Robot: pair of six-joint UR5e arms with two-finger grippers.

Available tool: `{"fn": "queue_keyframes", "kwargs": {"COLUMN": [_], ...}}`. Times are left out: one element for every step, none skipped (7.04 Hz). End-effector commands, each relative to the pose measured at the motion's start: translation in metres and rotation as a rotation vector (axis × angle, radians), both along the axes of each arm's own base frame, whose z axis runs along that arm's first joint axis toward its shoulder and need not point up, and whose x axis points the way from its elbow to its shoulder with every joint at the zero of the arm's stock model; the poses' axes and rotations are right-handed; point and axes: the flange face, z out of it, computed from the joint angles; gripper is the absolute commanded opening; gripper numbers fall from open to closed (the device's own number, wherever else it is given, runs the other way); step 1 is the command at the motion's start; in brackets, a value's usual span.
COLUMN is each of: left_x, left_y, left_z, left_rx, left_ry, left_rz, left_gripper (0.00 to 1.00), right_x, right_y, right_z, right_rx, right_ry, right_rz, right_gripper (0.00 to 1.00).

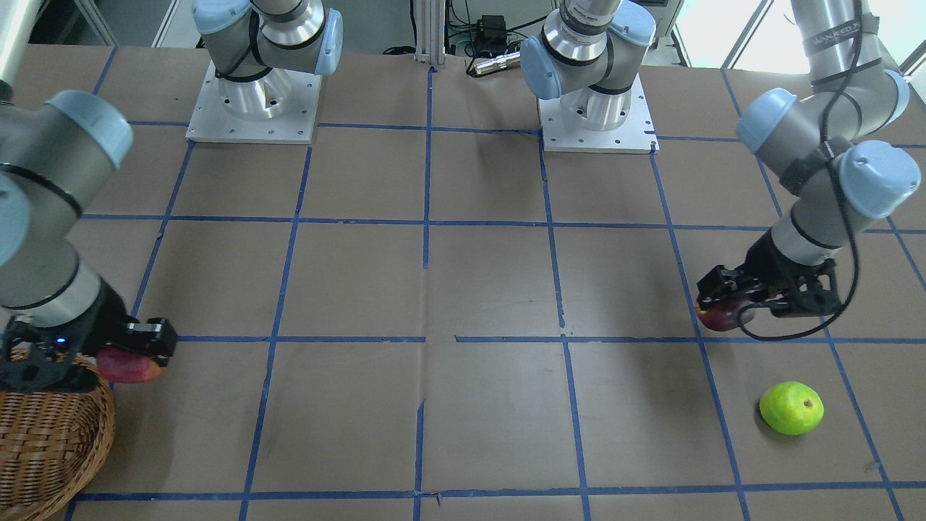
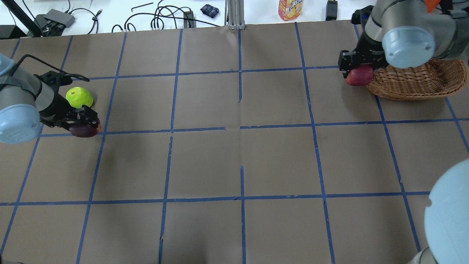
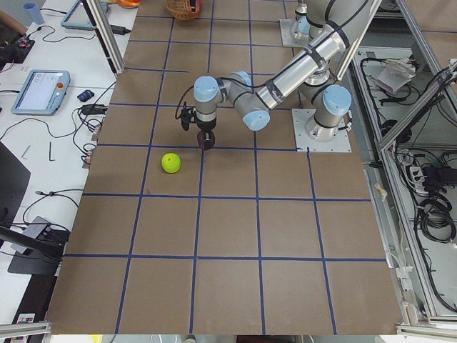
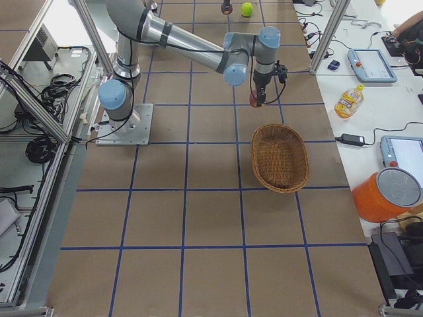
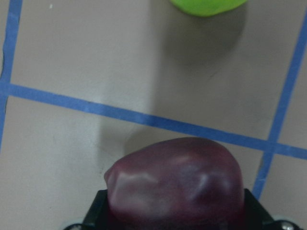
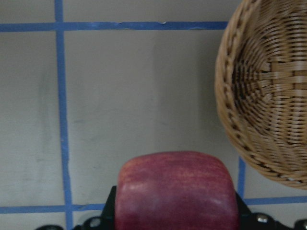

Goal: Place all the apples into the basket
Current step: 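Carry red apple into basket with right gripper while left carries dark apple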

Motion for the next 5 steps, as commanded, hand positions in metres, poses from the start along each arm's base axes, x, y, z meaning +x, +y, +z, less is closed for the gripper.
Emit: {"fn": "queue_keyframes", "kwargs": {"left_x": [-0.151, -0.230, -0.295, -0.343, -0.392], "left_y": [-0.004, 0.004, 0.020, 0.031, 0.044], "left_z": [0.007, 0.015, 0.010, -0.003, -0.012], "left_rx": [0.002, -0.005, 0.015, 0.019, -0.002], "left_ry": [0.016, 0.046, 0.106, 0.131, 0.196], "left_rz": [-0.072, -0.019, 0.038, 0.129, 0.199], "left_gripper": [0.00, 0.00, 0.00, 0.00, 0.00], "right_x": [-0.092, -0.124, -0.162, -0.193, -0.204], "right_y": [-0.019, -0.047, -0.058, -0.055, -0.061], "right_z": [0.015, 0.035, 0.014, 0.017, 0.008], "right_rx": [0.051, 0.010, 0.075, 0.076, 0.054], "right_ry": [-0.017, -0.010, -0.022, -0.023, -0.013], "right_rz": [0.004, -0.024, -0.065, -0.105, -0.112], "right_gripper": [0.09, 0.13, 0.13, 0.29, 0.74]}}
